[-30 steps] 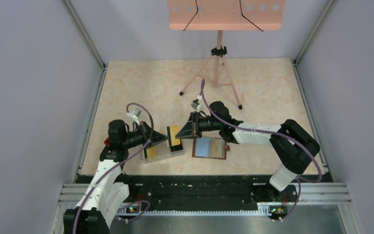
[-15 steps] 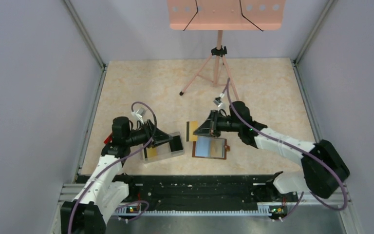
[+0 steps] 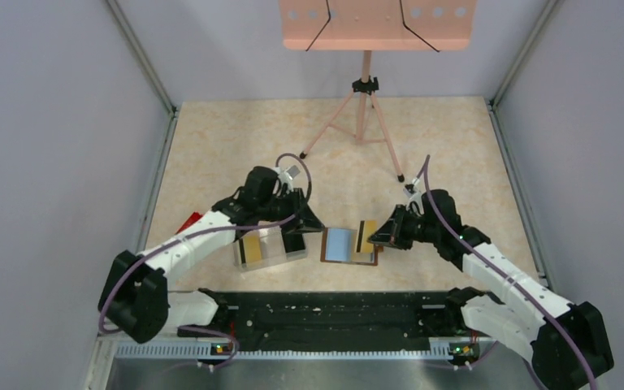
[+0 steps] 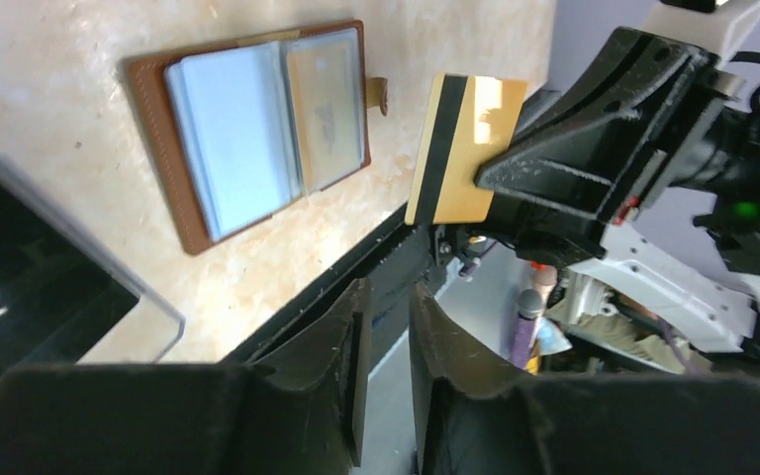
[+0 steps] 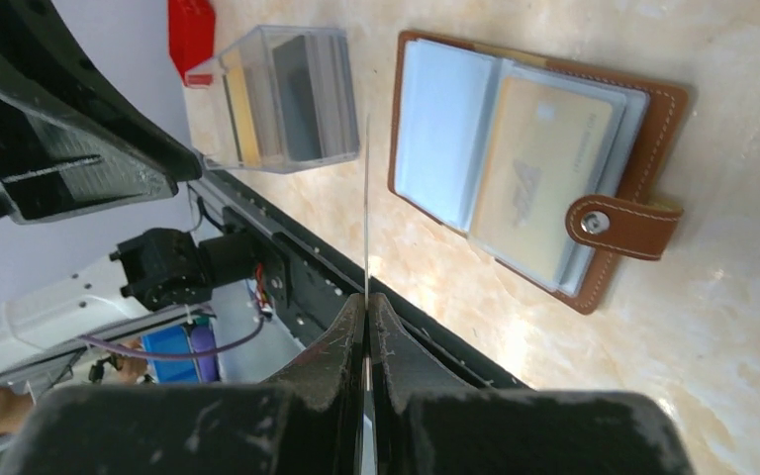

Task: Put the credit cards into the card holder
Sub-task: Insert the credit card into the card holder.

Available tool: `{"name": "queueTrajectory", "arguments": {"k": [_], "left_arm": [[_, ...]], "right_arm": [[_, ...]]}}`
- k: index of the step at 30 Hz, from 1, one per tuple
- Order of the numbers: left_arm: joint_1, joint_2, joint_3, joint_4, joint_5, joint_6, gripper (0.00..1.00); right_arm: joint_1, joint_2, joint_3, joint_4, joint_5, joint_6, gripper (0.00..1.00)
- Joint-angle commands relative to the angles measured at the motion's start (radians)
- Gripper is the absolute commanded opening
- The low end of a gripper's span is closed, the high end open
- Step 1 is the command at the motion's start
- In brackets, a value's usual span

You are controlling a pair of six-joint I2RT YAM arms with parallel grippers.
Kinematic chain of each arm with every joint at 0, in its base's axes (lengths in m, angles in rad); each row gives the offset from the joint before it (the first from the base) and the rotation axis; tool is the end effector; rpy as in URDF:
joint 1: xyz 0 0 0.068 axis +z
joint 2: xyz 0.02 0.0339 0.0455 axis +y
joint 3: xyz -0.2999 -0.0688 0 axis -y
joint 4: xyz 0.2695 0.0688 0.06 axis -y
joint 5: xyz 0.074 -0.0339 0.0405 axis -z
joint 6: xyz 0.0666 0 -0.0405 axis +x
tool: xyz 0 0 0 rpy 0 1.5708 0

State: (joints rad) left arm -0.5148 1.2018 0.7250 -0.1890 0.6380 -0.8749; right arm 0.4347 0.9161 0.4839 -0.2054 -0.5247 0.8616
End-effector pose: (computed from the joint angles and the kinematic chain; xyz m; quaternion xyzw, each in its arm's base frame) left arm 0.2234 -0.1719 0.2441 -0.0180 0.8647 -0.4825 0.1383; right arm 0.1792 0.1200 0.2146 0.0687 0.8677 0.4469 0.2065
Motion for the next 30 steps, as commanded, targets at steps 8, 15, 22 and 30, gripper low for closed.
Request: {"name": "queueTrajectory", "arguments": {"k": [8, 15, 22, 30], "left_arm": [[-0.242, 0.400, 0.422, -0.420, -0.424, 0.167, 0.04], [-0.263, 0.544, 0.476, -0.516, -0.537, 0.170, 0.00], [-0.263, 0.596, 0.455, -0.543, -0.585, 0.165, 0.00], [-0.263, 0.624, 0.421, -0.505, -0.553, 0.168, 0.00]], "right_arm": [[-0.010, 0.133, 0.021, 0.023, -0.026, -0.127, 0.00], [-0.008, 0.239, -0.004, 0.164, -0.064, -0.164, 0.00], [-0.010, 0.345, -0.049, 0.357, -0.097, -0.152, 0.00], [-0.009, 0.439, -0.045, 0.393, -0.075, -0.156, 0.00]]}}
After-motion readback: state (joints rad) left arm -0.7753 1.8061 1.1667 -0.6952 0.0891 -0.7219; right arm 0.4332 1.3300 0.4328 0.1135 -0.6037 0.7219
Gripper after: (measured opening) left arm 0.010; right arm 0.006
